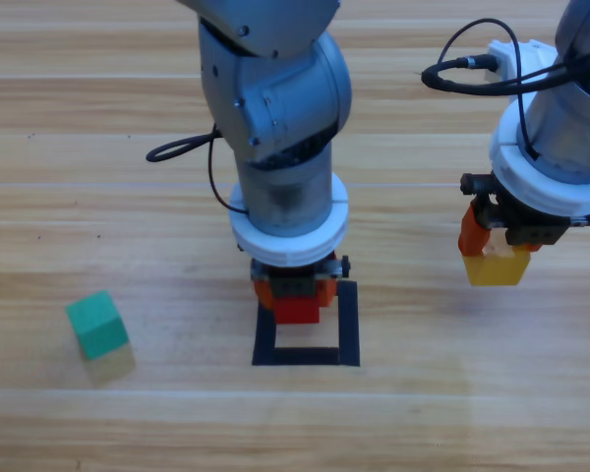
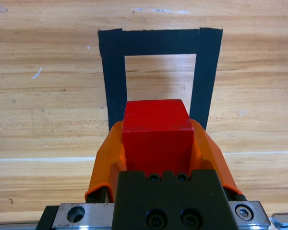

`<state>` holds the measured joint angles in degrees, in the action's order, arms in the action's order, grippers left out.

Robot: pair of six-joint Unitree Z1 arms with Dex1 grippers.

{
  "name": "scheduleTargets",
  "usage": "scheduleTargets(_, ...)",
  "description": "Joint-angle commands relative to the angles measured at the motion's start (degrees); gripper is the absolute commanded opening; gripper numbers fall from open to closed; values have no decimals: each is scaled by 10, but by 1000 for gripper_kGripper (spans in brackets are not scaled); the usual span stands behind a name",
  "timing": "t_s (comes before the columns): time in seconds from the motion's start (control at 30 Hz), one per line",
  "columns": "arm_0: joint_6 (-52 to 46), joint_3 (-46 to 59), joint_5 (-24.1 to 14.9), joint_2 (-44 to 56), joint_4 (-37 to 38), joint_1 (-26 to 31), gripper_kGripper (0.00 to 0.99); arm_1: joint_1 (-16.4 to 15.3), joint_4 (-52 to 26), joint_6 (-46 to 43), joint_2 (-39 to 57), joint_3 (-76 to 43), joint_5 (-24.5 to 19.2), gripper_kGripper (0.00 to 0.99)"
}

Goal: Stack the blocks in the rectangular block: red at the bottom, yellow in the middle, green on top

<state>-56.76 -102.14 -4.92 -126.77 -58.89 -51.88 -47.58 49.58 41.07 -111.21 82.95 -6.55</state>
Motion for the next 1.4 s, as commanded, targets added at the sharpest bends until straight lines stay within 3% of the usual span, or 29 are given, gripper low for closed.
scheduleTargets(0.03, 9, -10, 10, -32, 4, -16, 43, -16, 5, -5, 9, -13, -6, 0)
scheduleTargets(0.47, 41, -37, 63, -82, 2, -12, 54, -16, 5, -5, 10, -16, -5, 0)
scheduleTargets(1.4, 45, -34, 15, -80, 0, 13, 52, -16, 5, -3, 21, -23, -4, 0)
